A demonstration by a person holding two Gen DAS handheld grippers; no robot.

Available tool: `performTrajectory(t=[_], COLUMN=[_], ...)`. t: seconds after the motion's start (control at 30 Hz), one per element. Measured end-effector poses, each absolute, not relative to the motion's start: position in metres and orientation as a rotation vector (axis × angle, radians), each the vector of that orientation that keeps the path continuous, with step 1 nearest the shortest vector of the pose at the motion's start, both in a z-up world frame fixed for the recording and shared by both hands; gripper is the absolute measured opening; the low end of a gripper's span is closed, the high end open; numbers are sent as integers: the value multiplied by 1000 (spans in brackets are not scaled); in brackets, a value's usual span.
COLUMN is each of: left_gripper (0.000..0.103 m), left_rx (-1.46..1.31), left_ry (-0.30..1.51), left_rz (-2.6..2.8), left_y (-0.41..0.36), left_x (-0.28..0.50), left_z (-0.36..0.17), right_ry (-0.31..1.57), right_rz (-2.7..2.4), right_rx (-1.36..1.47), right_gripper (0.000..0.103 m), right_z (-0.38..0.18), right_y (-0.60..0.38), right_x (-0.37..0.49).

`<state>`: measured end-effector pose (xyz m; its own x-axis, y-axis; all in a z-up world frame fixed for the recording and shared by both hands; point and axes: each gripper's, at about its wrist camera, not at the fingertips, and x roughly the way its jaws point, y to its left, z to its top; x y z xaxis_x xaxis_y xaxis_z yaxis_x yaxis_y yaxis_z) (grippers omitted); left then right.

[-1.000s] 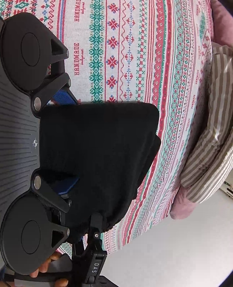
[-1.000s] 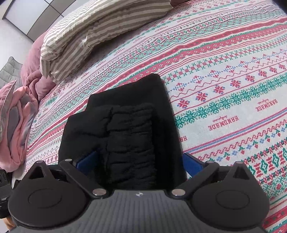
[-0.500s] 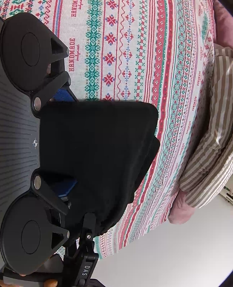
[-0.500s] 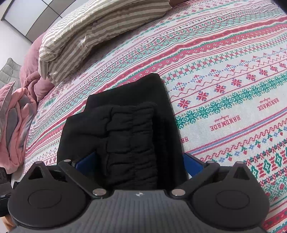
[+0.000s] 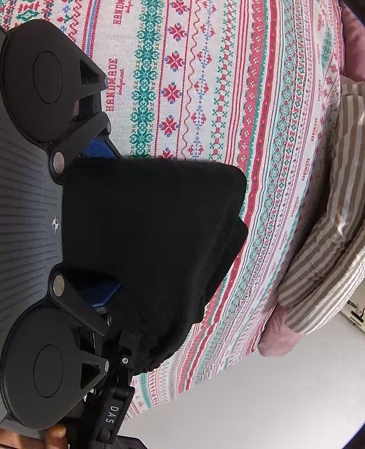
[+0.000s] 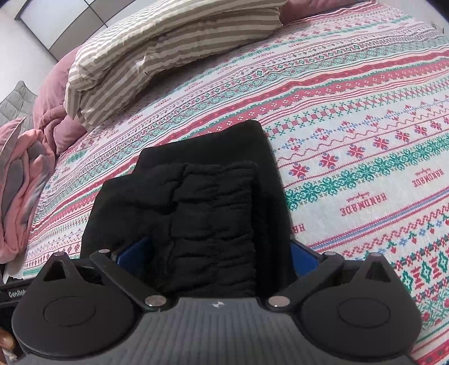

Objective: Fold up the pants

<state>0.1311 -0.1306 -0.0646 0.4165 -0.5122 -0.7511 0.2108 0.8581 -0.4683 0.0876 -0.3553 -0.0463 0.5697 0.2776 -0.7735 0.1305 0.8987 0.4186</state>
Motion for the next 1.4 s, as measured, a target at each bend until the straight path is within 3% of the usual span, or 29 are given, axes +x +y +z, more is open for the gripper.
performTrajectory(t=[0.2,0.4,0.47,0.67,1.2,1.4], left_gripper=[72,48,38,23,17,18], left_rx=[-335,-358,-351,-367,-374,-398], left_ry=[1041,1035,1023,989,831,788], left_rz=[-448,-452,-454,-448,-391,-283], left_y=[-130,-121,-119,-115,-67,-21], left_x=[133,133,130,124,130,149], left_z=[-63,-60,-58,-49,5,1], right_ry=[969,958,949,927,783,837], right_rz=[95,130,133,115,295,396], right_rx=[439,440,421,339,323,333], right_gripper=[103,103,98,91,84,85], right_z=[-44,-38,-35,-23,11,-17], right_y=[-350,-343,-337,-325,-277,-237], right_x=[87,83,82,79,116,175])
